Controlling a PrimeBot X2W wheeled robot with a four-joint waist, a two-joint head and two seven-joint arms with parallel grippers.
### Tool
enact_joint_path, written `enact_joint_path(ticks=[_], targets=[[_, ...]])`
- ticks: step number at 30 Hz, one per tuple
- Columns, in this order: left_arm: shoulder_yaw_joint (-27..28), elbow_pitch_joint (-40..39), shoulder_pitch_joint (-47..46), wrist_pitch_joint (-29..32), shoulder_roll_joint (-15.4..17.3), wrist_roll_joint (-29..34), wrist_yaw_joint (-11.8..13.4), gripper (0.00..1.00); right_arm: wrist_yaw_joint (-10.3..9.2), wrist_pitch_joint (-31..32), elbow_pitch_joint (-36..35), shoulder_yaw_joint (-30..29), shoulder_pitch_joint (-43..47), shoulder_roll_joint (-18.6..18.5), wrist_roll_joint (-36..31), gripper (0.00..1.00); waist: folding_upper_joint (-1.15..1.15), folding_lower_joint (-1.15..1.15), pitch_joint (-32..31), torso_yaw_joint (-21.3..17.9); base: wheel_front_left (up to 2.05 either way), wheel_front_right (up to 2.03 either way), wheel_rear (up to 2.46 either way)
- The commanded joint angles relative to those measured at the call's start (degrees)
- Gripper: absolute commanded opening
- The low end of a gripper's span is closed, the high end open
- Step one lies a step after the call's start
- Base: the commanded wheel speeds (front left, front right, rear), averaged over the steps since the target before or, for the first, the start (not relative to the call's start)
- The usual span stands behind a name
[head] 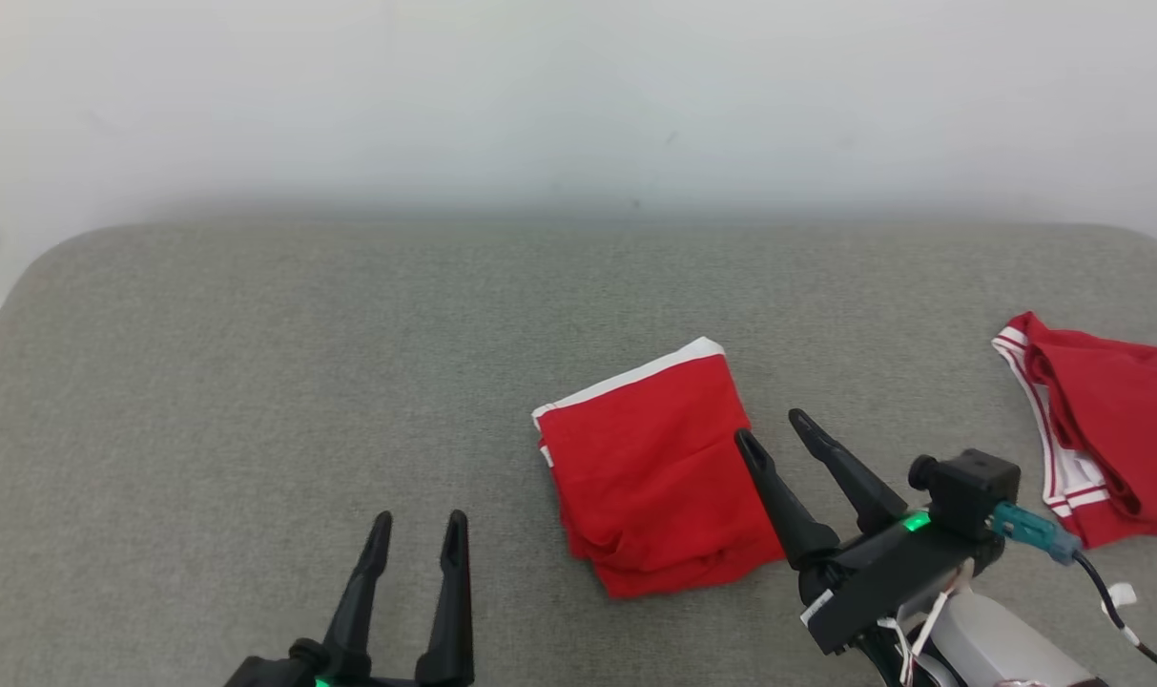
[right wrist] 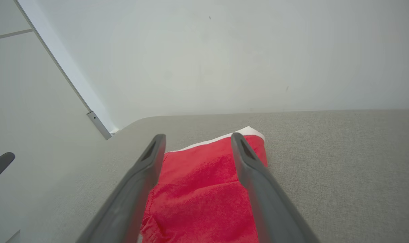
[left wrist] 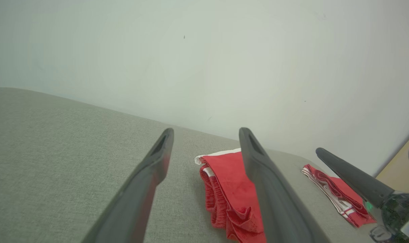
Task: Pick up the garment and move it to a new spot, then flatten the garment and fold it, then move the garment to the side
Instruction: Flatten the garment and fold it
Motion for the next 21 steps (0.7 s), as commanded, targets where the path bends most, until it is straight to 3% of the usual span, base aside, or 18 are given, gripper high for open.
enact_joint_path(ticks=[1, 10, 21], targets=[[0.5, -0.4, 0.6, -0.1, 0.0, 0.4, 0.3, 1.0, -0.16, 0.0, -0.8, -1.0, 1.3, 0.4, -1.3, 1.0, 0.0, 0.0, -0.6, -1.1, 0.0, 0.0, 0.0], [4.0, -1.7, 2.5, -0.1, 0.0, 2.7, 1.7, 1.0, -0.16, 0.0, -6.8, -12.5, 10.1, 2.9, -11.3, 1.0, 0.0, 0.0, -1.7, -4.3, 0.0, 0.0, 0.0], [8.6, 0.1, 3.9, -0.1, 0.0, 8.8, 1.0, 1.0, -0.16, 0.0, -13.5, -23.1, 21.0, 7.6, -23.1, 1.0, 0.0, 0.0, -3.1, -6.1, 0.0, 0.0, 0.0]])
